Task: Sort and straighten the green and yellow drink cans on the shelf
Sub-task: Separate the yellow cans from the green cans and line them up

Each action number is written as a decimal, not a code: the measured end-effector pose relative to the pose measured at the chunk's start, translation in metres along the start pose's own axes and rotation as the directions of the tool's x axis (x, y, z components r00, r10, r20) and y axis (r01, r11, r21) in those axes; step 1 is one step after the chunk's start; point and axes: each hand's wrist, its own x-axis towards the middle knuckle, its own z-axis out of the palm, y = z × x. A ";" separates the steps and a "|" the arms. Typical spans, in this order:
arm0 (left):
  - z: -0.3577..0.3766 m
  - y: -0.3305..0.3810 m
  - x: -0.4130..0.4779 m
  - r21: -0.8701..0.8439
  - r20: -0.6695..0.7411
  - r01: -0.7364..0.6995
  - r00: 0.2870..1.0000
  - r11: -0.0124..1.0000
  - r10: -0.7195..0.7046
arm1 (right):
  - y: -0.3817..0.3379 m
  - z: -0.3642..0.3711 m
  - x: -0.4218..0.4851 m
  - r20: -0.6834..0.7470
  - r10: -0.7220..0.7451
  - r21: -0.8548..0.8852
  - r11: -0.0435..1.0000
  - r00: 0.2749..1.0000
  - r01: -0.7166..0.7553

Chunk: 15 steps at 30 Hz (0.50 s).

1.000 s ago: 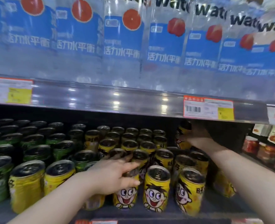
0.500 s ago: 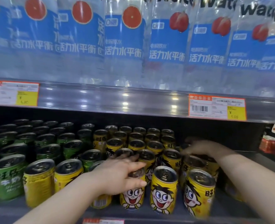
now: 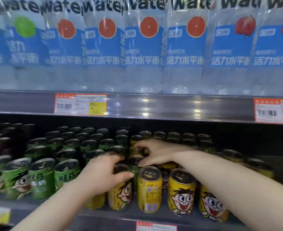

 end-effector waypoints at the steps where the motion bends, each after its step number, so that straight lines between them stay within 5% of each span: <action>1: 0.000 -0.010 -0.005 0.010 0.003 0.016 1.000 1.000 -0.016 | -0.007 0.003 0.006 0.043 0.008 -0.030 1.000 0.999 -0.007; 7: 0.005 -0.024 -0.024 0.123 0.049 0.023 0.998 0.992 -0.029 | -0.014 0.012 0.025 0.184 0.120 -0.096 0.990 0.976 -0.103; 15: -0.004 -0.008 -0.017 0.212 0.148 0.044 0.986 0.976 -0.077 | -0.003 0.003 0.008 -0.231 0.196 0.122 0.978 0.953 -0.172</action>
